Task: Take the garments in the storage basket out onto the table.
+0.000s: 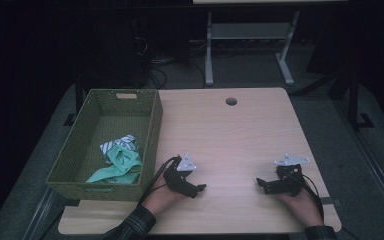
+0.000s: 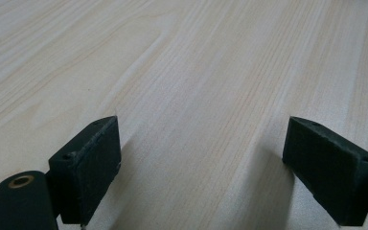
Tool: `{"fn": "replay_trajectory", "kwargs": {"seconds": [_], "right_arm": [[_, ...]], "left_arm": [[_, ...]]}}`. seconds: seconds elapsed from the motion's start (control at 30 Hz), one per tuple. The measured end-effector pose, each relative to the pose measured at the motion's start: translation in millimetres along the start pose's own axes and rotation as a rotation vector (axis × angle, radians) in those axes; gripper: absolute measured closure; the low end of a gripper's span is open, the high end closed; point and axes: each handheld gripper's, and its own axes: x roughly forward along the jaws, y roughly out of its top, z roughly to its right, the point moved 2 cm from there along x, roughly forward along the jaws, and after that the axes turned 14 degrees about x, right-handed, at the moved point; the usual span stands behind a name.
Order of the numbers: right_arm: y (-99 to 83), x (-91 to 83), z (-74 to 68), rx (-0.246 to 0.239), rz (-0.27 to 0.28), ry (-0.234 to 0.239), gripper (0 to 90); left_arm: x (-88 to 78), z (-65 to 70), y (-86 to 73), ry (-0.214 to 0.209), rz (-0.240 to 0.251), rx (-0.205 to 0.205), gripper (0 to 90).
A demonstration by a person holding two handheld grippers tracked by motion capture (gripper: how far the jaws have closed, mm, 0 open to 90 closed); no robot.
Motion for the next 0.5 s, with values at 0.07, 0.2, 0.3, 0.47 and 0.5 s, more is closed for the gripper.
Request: {"fn": "replay_trajectory", "kwargs": {"seconds": [0.07, 0.2, 0.3, 0.47, 0.5], "right_arm": [[0.0, 0.0, 0.0, 0.0, 0.0, 0.0, 0.0], [0.0, 0.0, 0.0, 0.0, 0.0, 0.0, 0.0], [-0.1, -0.1, -0.3, -0.001, -0.001, 0.002, 0.0], [-0.2, -0.1, -0.6, -0.004, -0.003, 0.006, 0.0], [-0.1, -0.1, -0.5, -0.005, -0.003, 0.005, 0.0]], "left_arm": [[0.2, -0.1, 0.2, 0.0, 0.0, 0.0, 12.0], [0.8, -2.0, 3.3, -0.007, -0.023, -0.002, 12.4], [0.4, -2.7, 4.5, -0.014, -0.033, -0.015, 12.7], [-2.8, -6.0, 5.4, -0.025, -0.053, -0.025, 13.0], [-3.6, -7.1, 4.9, -0.026, -0.054, -0.025, 13.0]]}}
